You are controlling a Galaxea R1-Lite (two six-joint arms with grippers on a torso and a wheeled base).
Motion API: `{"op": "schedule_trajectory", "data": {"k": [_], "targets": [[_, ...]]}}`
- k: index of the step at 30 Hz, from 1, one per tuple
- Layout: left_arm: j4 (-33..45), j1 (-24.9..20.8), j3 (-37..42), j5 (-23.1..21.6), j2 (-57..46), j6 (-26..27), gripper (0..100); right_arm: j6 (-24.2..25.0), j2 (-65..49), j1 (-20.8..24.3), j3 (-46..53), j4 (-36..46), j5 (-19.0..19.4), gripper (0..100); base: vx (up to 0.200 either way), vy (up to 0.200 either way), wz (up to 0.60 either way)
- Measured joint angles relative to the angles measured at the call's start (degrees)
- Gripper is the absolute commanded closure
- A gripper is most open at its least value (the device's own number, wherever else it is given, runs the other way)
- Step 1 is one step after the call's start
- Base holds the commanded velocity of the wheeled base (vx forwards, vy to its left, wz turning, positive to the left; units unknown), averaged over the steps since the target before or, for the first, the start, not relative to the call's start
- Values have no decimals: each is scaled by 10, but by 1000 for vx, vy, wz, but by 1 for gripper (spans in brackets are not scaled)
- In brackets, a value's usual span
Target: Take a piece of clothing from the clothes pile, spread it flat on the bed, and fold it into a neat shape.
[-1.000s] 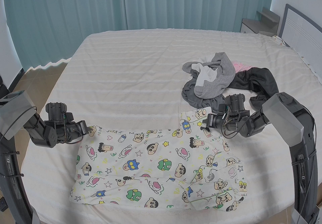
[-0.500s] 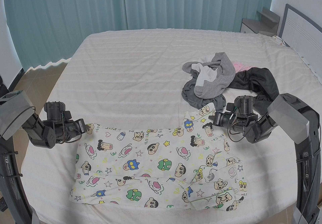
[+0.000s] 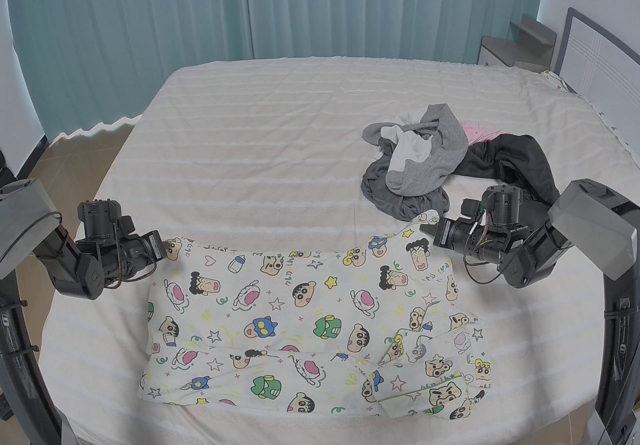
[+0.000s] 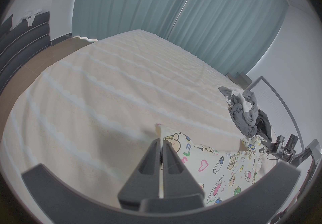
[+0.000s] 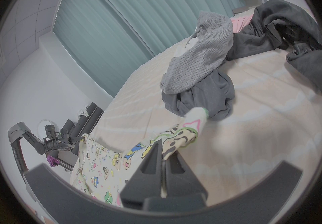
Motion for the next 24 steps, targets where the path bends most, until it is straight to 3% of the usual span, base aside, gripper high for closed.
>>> {"op": "schedule_trajectory", "data": {"k": [24], "targets": [[-3,11,75,-15,-77,3,100,-5,-99,-1,144,-41,73,100,0,0,0]]}}
